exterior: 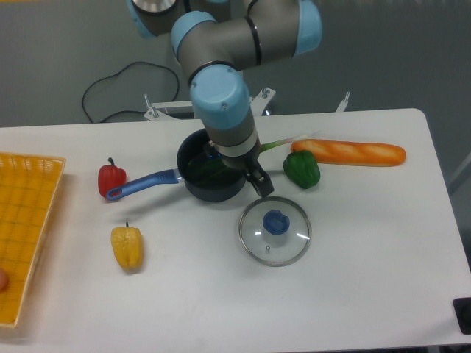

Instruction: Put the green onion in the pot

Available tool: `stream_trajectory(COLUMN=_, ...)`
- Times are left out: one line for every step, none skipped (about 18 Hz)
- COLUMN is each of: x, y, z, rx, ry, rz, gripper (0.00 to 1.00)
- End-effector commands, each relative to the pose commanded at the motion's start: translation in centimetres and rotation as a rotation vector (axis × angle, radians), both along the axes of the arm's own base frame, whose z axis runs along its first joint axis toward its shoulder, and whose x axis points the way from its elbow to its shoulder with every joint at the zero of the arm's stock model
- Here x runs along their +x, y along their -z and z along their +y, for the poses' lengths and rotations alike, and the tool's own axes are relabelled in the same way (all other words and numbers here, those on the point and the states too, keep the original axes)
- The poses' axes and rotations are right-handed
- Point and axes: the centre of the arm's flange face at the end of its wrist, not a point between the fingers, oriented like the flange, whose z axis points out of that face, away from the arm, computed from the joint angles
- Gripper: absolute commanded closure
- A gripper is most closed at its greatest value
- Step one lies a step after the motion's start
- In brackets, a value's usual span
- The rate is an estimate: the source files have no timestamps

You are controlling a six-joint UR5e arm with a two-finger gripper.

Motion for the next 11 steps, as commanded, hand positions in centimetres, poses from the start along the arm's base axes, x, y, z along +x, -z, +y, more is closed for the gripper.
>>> stream_trajectory(x=-0.4, y=-0.1, z=-0.3, rx=0.002, ry=-0.011, rz=0.0, gripper=0.0)
stream_trajectory(x=-0.5, y=-0.3, z=-0.2, rx=0.007, ry=-0.011, rz=0.004, gripper=0.0)
stream_trajectory(x=-0.5, y=-0.6, z=-0.3, rx=0.011, ry=-0.012, rz=0.008, gripper=0.0)
stream_trajectory(x=-0.5, y=-0.6, z=-0.3, rx=0.015, ry=-0.015, rz=0.004, gripper=0.0)
stream_trajectory(x=-0.5, y=-0.6, z=-0.2, rx=0.025, ry=-0.02, rz=0.0, gripper=0.0)
stream_trajectory(x=-0.5, y=-0.7, z=-0.1, rx=0.028, ry=-0.02, rz=0.002, gripper=0.0)
stream_trajectory(x=-0.6, y=-0.9, z=0.0, rx=0.032, ry=-0.015, rz=0.004, gripper=0.0)
stream_trajectory(x=-1.1, y=-0.8, z=0.0, rx=0.036, ry=-0.019, rz=0.004, gripper=0.0)
stream_trajectory(x=-1.5, y=-0.7, z=0.0, rx=0.049, ry=-0.024, rz=0.013, gripper=0.0)
stream_trajectory(x=-1.7, y=-0.7, z=0.3, rx=0.072, ry=-0.023, rz=0.03, gripper=0.0)
stream_trajectory(x=-1.8, y=-0.8, z=0.4, rx=0.084, ry=-0.021, rz=0.042, gripper=0.0)
